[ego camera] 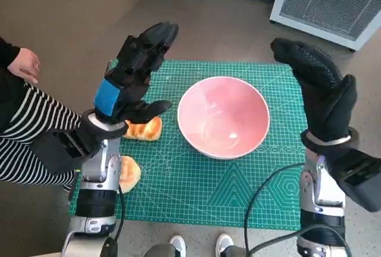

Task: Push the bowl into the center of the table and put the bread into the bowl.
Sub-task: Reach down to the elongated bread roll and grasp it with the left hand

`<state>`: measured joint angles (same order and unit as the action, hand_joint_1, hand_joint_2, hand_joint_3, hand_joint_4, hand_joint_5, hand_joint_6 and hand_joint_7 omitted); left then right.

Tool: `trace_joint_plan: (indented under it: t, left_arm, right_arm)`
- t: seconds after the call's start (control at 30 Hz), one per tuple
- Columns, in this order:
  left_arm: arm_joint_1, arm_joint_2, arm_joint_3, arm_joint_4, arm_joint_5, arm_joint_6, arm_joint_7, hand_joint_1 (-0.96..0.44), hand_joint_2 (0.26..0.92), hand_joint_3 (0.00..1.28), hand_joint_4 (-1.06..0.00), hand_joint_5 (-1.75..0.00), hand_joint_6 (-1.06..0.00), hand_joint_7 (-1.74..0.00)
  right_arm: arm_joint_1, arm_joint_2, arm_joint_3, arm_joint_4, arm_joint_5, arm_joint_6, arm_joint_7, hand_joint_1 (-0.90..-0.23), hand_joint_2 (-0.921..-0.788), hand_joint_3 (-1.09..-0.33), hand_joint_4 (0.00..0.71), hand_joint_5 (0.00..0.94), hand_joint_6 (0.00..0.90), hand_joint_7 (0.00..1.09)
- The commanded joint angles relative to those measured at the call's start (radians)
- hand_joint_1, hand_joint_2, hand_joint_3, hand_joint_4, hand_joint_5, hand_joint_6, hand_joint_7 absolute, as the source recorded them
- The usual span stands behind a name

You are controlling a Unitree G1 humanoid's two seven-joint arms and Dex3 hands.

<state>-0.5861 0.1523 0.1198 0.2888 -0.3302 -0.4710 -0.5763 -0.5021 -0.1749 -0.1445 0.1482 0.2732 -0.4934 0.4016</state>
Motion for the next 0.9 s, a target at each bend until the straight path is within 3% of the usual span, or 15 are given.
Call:
trace_joint_plan:
  t: [0.03,0.6,0.73,0.83,0.9]
  left_arm:
    - [-0.025,0.014,-0.001,-0.001,-0.013,-0.017,-0.025,-0.62,0.921,0.16,-0.10,-0.08,0.00,-0.57]
    - [-0.049,0.127,0.053,0.010,-0.038,-0.030,-0.104,-0.62,0.921,0.13,-0.12,-0.08,0.00,-0.56]
    - [-0.059,0.251,0.060,0.016,0.076,-0.050,-0.100,-0.62,0.921,0.11,-0.13,-0.08,0.00,-0.57]
    - [-0.056,0.386,0.047,-0.001,0.192,0.008,-0.107,-0.62,0.912,0.07,-0.15,-0.07,0.00,-0.58]
    - [-0.061,0.458,0.033,0.000,0.236,0.058,-0.129,-0.58,0.879,0.03,-0.17,-0.04,-0.06,-0.49]
  right_arm:
    - [0.028,0.003,0.015,0.000,-0.008,0.015,-0.002,-0.708,-0.921,-0.668,0.138,0.013,0.072,0.42]
    - [0.045,-0.002,0.035,-0.049,-0.018,0.030,-0.024,-0.686,-0.921,-0.675,0.140,0.009,0.051,0.44]
    - [0.061,-0.010,0.029,-0.074,-0.006,0.037,-0.019,-0.692,-0.921,-0.672,0.142,0.009,0.051,0.45]
    - [0.070,-0.015,0.024,-0.086,0.006,0.041,-0.014,-0.697,-0.921,-0.669,0.145,0.010,0.051,0.45]
    - [0.073,-0.016,0.021,-0.091,0.010,0.042,-0.013,-0.699,-0.921,-0.666,0.147,0.010,0.051,0.45]
